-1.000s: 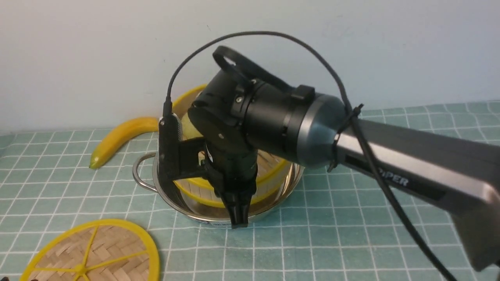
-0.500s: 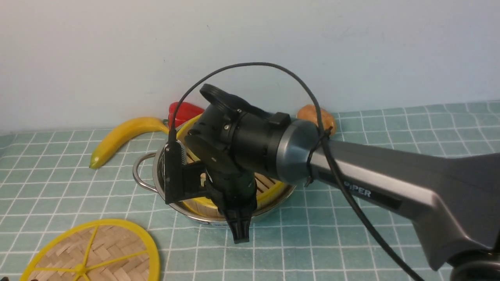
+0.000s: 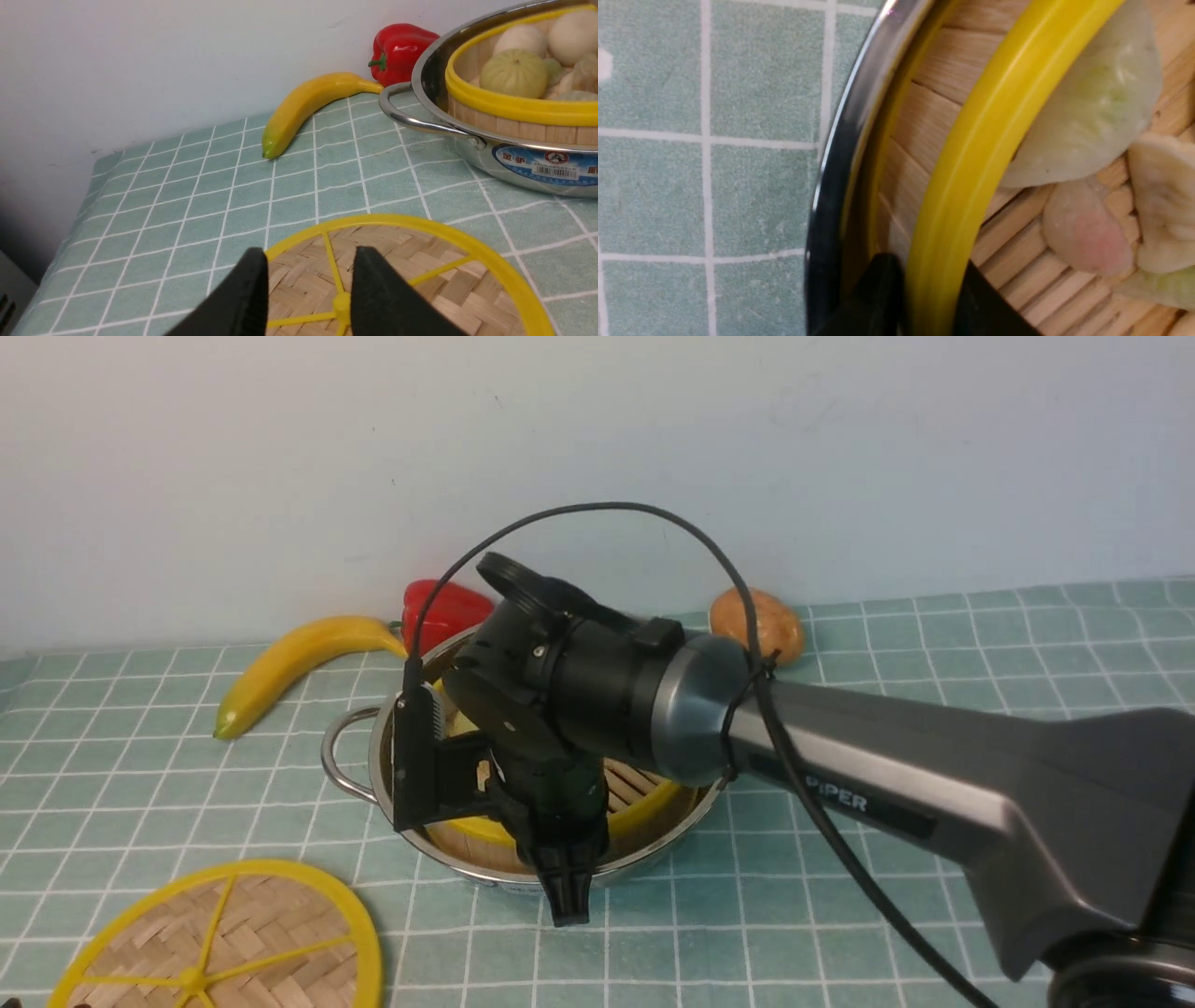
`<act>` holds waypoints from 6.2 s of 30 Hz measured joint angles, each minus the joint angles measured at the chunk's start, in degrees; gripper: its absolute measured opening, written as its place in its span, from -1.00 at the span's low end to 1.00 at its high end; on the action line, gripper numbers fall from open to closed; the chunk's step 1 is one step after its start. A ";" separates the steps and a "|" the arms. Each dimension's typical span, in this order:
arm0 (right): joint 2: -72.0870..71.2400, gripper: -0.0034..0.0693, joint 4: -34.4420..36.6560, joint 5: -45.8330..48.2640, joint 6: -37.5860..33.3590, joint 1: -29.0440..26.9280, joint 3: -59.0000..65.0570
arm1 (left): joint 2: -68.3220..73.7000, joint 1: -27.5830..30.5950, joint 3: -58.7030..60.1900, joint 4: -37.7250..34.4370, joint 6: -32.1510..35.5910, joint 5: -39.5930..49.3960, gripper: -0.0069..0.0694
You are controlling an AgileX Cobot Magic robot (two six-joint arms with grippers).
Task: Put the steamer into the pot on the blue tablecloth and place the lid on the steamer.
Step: 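Place the bamboo steamer basket of food into the steel pot with the right gripper, then grasp the bamboo steamer lid lying on the table by its centre knob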
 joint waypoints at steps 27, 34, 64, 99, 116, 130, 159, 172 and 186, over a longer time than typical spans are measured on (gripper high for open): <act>-0.25 0.06 -4.65 -0.02 0.11 0.05 -0.19 | 0.00 0.00 0.00 0.00 0.00 0.00 -0.18; -1.10 0.32 -4.03 -0.35 0.23 0.05 -0.19 | 0.00 0.00 0.00 0.00 0.00 0.00 -0.18; -22.50 -0.95 -12.39 -0.83 37.55 0.05 -13.43 | 0.00 0.00 0.00 0.00 0.00 0.00 -0.18; -70.65 -0.80 -17.82 -25.62 60.10 -9.39 30.25 | 0.00 0.00 0.00 0.00 0.00 0.00 -0.18; -109.22 -0.68 -18.04 -57.31 69.53 -49.53 86.26 | 0.00 0.00 0.00 0.00 0.00 0.00 -0.18; -124.16 -0.53 -18.54 -61.54 73.71 -55.88 108.08 | 0.00 0.00 0.00 0.00 0.00 0.00 -0.18; -129.84 -0.32 -9.30 -57.04 63.80 -47.89 114.28 | 0.00 0.00 0.00 0.00 0.00 0.00 -0.18; -129.84 -0.25 10.71 -52.13 37.25 -47.89 114.28 | 0.00 0.00 0.00 0.00 0.00 0.00 -0.18; -129.84 -0.25 12.59 -50.81 37.94 -47.89 114.28 | 0.00 0.00 0.00 0.00 0.00 0.00 -0.18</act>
